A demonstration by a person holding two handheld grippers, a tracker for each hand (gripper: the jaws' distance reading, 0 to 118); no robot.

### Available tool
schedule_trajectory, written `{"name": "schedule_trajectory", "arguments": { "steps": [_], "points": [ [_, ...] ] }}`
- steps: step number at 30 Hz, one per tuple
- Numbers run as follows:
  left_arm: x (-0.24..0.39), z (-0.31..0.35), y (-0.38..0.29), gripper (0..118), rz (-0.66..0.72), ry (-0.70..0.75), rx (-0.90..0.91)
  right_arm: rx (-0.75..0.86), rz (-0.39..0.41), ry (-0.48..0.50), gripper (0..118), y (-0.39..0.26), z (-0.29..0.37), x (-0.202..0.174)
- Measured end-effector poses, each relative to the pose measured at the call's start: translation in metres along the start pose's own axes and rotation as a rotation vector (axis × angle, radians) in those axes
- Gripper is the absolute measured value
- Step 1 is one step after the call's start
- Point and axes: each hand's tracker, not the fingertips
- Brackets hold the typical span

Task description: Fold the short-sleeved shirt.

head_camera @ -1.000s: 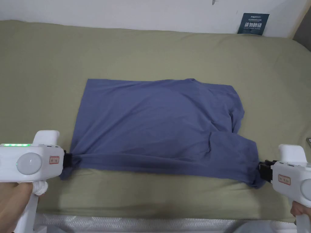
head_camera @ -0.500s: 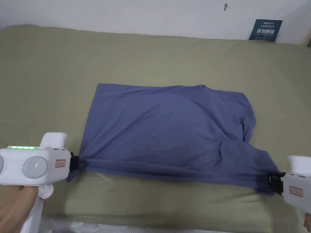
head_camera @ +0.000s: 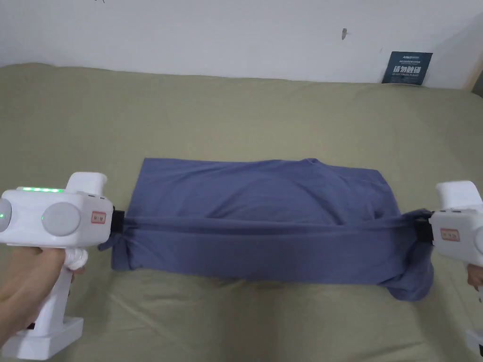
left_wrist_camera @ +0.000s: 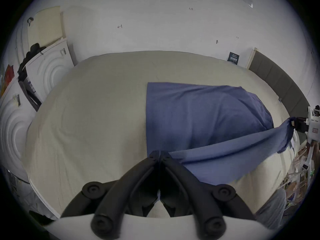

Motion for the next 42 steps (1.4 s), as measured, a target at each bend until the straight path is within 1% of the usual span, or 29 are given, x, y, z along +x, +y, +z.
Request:
{"name": "schedule_trajectory", "arguments": {
  "steps": [7,13,14,15,16,17,18,19,20,21,22,23,24,25,26,27,28,29,30,31,32,33,34,36,37,39,40,41,42],
  "points": [
    [0.005,-0.066,0.041,0,-0.005,0.037,-0.062,-0.083,0.043,-0.017,4,0.031,-0.079,-0.007],
    [0.009,-0.102,0.043,0,0.01,0.039,-0.121,-0.142,0.024,-0.007,5,0.021,-0.119,-0.003],
    [0.009,-0.105,0.042,0,0.009,0.042,-0.123,-0.138,0.02,-0.003,6,0.019,-0.12,-0.002],
    [0.008,-0.104,0.042,1,0.009,0.038,-0.118,-0.135,-0.001,0.009,16,0.018,-0.119,0.0],
    [0.008,-0.102,0.041,24,0.005,-0.003,-0.089,-0.138,-0.036,0.03,65,0.017,-0.116,0.001],
    [0.007,-0.099,0.039,70,0.007,-0.032,-0.065,-0.134,-0.055,0.027,110,0.015,-0.112,0.002],
    [0.007,-0.097,0.037,114,0.017,-0.015,-0.077,-0.141,-0.051,0.022,115,0.013,-0.108,0.004],
    [0.005,-0.095,0.037,115,0.025,-0.007,-0.088,-0.137,-0.055,0.023,105,0.01,-0.095,0.006],
    [0.004,-0.085,0.033,105,0.041,0.009,-0.061,-0.068,-0.052,0.025,106,-0.002,-0.08,0.007],
    [0.0,-0.073,0.028,99,0.032,0.021,0.005,-0.064,-0.059,-0.012,109,-0.011,-0.066,0.012],
    [-0.002,-0.064,0.023,97,0.037,0.025,-0.008,-0.037,-0.091,-0.009,111,-0.02,-0.051,0.017],
    [-0.004,-0.056,0.019,91,0.045,0.052,0.008,-0.011,-0.125,-0.006,108,-0.03,-0.036,0.022],
    [-0.006,-0.045,0.011,76,0.048,0.076,0.018,0.01,-0.149,-0.02,96,-0.011,-0.038,0.016],
    [-0.006,-0.035,0.003,29,0.056,0.076,0.025,0.033,-0.169,-0.029,59,-0.015,-0.026,0.016],
    [-0.007,-0.026,-0.007,0,0.065,0.076,0.025,0.062,-0.197,-0.03,14,-0.023,-0.012,0.017],
    [-0.007,-0.021,-0.014,0,0.071,0.065,0.014,0.074,-0.22,0.001,0,-0.031,0.0,0.018],
    [-0.008,-0.018,-0.027,0,0.075,0.051,-0.002,0.059,-0.238,0.019,0,-0.039,0.003,0.02],
    [-0.009,-0.016,-0.037,0,0.079,0.015,-0.025,0.094,-0.264,0.004,0,-0.042,0.01,0.019],
    [-0.009,-0.018,-0.046,0,0.07,-0.027,-0.067,0.048,-0.267,0.082,0,-0.048,0.014,0.018],
    [-0.005,-0.02,-0.051,12,0.073,-0.034,-0.079,0.022,-0.252,0.102,0,-0.052,0.015,0.016],
    [-0.003,-0.024,-0.055,46,0.071,-0.02,-0.086,0.033,-0.234,0.08,0,-0.064,0.015,0.011],
    [-0.004,-0.028,-0.06,93,0.084,-0.013,-0.098,0.02,-0.203,0.067,0,-0.07,0.016,0.007],
    [-0.007,-0.033,-0.062,118,0.095,-0.005,-0.116,0.017,-0.198,0.066,0,-0.074,0.016,0.005],
    [-0.001,-0.046,-0.064,111,0.115,0.062,-0.159,0.005,-0.196,0.077,0,-0.082,0.017,-0.001],
    [-0.001,-0.043,-0.062,111,0.102,0.081,-0.096,-0.001,-0.2,0.082,0,-0.085,0.018,-0.004],
    [0.019,-0.048,-0.055,111,0.072,0.129,-0.171,-0.014,-0.187,0.082,0,-0.088,0.016,-0.008],
    [0.026,-0.049,-0.053,107,0.074,0.116,-0.158,-0.039,-0.188,0.094,0,-0.09,0.002,-0.002],
    [0.03,-0.047,-0.051,98,0.078,0.108,-0.157,-0.044,-0.181,0.092,0,-0.089,-0.003,0.001],
    [0.035,-0.043,-0.047,84,0.093,0.084,-0.15,-0.047,-0.178,0.092,0,-0.087,-0.006,0.003]
  ]
}}
